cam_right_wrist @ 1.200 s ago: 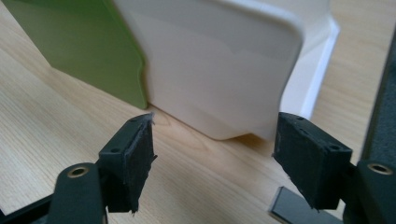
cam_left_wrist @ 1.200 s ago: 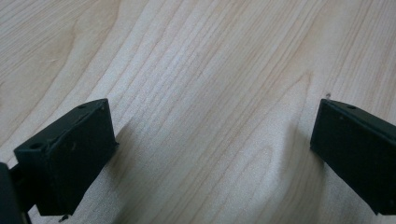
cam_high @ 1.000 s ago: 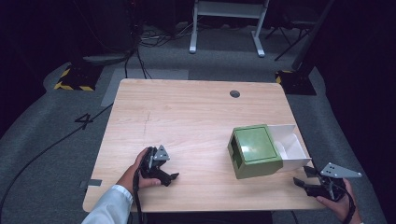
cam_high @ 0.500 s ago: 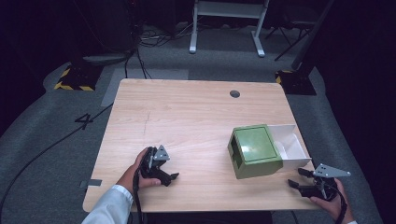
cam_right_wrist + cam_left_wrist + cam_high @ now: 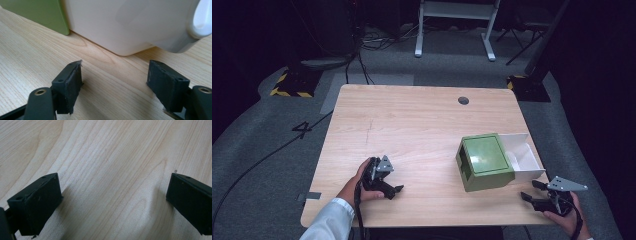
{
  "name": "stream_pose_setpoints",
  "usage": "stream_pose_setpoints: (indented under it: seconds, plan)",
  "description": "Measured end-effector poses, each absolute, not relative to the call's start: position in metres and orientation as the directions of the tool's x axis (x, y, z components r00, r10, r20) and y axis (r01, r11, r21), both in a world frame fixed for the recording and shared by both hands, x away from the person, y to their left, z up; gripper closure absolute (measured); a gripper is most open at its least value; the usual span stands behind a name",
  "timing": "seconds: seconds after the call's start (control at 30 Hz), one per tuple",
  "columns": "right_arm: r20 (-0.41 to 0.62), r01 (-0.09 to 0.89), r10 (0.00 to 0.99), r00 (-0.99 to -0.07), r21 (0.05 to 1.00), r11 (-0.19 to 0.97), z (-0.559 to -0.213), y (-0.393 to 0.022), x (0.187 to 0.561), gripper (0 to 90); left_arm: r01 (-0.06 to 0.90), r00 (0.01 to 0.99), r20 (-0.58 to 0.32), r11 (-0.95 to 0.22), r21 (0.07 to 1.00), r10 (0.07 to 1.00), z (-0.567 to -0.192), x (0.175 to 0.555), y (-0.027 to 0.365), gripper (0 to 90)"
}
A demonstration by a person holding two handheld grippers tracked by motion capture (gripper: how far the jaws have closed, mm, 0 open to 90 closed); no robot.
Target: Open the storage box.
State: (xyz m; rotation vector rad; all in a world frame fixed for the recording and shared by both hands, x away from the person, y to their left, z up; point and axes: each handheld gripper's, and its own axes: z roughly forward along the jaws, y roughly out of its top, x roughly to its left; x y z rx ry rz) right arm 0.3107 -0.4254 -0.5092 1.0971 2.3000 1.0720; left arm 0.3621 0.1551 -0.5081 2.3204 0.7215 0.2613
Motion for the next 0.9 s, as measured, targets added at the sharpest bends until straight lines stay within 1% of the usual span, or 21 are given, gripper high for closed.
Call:
stream_pose_setpoints:
  seconds: [0.37,0.9]
  plan:
    - [-0.008,0.504,0.792,-0.611,0.767,0.397,-0.5089,-0.4251,0.3110,28.0,0.431,0.819,-0.007,-0.608,0.667,0.573,-0.5081,0.3609,0.1553,0.3]
    - [-0.005,0.503,0.791,-0.612,0.769,0.394,-0.5091,-0.4259,0.3113,28.7,0.429,0.821,-0.007,-0.610,0.666,0.571,-0.5080,0.3613,0.1553,0.2]
